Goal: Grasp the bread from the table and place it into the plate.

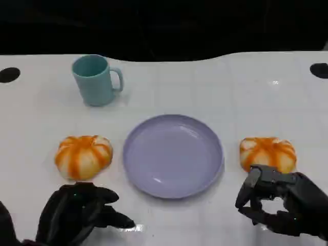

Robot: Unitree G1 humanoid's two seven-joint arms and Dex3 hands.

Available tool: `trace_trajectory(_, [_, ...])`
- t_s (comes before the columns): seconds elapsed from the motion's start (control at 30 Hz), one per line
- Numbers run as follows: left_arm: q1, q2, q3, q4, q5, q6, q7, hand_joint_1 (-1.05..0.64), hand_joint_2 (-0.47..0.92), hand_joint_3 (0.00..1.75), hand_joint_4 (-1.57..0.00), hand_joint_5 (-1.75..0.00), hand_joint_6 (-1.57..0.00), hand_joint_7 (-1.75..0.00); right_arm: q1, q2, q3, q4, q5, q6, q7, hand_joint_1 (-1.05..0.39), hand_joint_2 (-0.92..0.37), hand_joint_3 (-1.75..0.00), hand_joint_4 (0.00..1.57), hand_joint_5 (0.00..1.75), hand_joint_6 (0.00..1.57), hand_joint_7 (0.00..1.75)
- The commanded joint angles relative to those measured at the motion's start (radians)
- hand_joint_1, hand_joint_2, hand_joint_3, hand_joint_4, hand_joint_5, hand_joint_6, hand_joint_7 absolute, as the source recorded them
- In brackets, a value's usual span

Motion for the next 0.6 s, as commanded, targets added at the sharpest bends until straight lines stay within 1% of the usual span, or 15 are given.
trace_trajectory(0.03, [-0.009, 0.016, 0.009, 0.005, -0.004, -0.008, -0.012, -0.99, 0.78, 0.0, -1.57, -0.2, -1.56, 0.0, -0.004, -0.005, -0.003, 0.005, -0.002, -0.006, -0.003, -0.39, -0.92, -0.22, 0.67, 1.75, 0.61, 1.34])
trace_trajectory(0.27, [-0.014, 0.013, 0.012, 0.023, -0.005, -0.021, -0.019, -0.99, 0.78, 0.0, -1.57, -0.2, -1.56, 0.0, -0.004, -0.002, -0.003, 0.012, 0.002, 0.002, -0.001, -0.39, -0.92, -0.22, 0.68, 1.75, 0.61, 1.34])
trace_trajectory(0.47, [-0.013, 0.013, 0.01, 0.025, 0.002, -0.029, -0.011, -1.0, 0.78, 0.0, -1.57, -0.21, -1.56, 0.0, -0.006, -0.006, -0.003, 0.02, -0.013, -0.018, -0.005, -0.39, -0.92, -0.22, 0.68, 1.75, 0.62, 1.33])
trace_trajectory(0.6, [-0.013, 0.013, 0.01, 0.029, 0.003, -0.033, -0.013, -1.0, 0.78, 0.0, -1.57, -0.2, -1.56, 0.0, -0.008, -0.003, -0.005, 0.029, -0.005, -0.021, 0.0, -0.39, -0.92, -0.22, 0.66, 1.75, 0.62, 1.33])
